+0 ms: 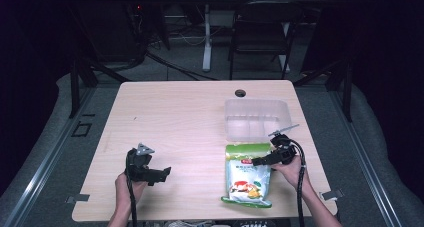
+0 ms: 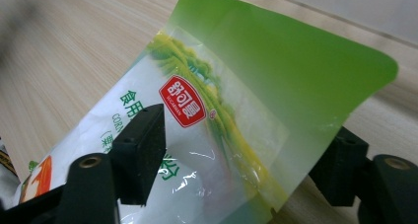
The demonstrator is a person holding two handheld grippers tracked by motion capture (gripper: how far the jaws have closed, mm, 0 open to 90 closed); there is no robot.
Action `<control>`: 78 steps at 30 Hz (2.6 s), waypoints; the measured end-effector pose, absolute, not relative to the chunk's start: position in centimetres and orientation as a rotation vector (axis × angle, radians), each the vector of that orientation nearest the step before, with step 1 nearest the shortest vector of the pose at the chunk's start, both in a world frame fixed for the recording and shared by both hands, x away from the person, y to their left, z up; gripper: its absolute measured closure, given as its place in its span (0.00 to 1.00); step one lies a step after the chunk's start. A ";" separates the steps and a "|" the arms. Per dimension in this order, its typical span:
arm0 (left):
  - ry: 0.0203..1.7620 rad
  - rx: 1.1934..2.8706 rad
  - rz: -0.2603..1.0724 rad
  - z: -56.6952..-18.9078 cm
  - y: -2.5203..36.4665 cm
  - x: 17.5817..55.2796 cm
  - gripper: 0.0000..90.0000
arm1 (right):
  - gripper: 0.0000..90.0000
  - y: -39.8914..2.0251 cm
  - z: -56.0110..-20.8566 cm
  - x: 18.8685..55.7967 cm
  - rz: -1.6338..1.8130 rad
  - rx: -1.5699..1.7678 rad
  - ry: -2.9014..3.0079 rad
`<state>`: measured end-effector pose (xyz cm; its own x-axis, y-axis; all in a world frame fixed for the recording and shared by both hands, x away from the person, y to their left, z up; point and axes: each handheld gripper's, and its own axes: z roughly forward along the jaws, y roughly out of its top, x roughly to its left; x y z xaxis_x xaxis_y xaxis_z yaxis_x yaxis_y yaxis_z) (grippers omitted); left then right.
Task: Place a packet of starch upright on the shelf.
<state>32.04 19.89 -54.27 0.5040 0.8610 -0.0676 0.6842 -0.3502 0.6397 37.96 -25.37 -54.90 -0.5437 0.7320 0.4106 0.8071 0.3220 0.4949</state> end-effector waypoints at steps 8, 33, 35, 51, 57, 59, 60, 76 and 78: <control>1.264 2.140 0.372 -54.2 19.8 32.0 0.03 | 0.55 -25.4 -55.0 38.0 -1.019 -1.438 -2.440; 1.259 2.143 0.367 -54.2 19.8 32.0 0.03 | 0.95 -25.0 -54.8 37.3 -1.028 -1.425 -2.424; 1.257 2.145 0.367 -54.2 19.8 32.0 0.03 | 0.97 -24.9 -54.7 37.2 -1.028 -1.436 -2.429; 1.254 2.141 0.362 -54.2 19.9 32.0 0.03 | 1.00 -24.8 -53.6 36.4 -1.068 -1.428 -2.455; 1.256 2.139 0.363 -54.2 19.9 31.9 0.03 | 1.00 -24.9 -52.7 36.1 -1.108 -1.419 -2.462; 1.256 2.139 0.364 -54.1 19.9 31.9 0.03 | 1.00 -25.1 -52.4 36.1 -1.115 -1.416 -2.461; 1.256 2.139 0.364 -54.1 19.9 31.9 0.03 | 1.00 -25.2 -52.3 36.0 -1.125 -1.422 -2.458; 1.252 2.141 0.361 -54.2 19.9 32.0 0.03 | 1.00 -25.7 -50.0 35.0 -1.227 -1.404 -2.462; 1.249 2.145 0.368 -54.1 19.9 32.0 0.03 | 1.00 -25.8 -49.8 34.9 -1.238 -1.406 -2.461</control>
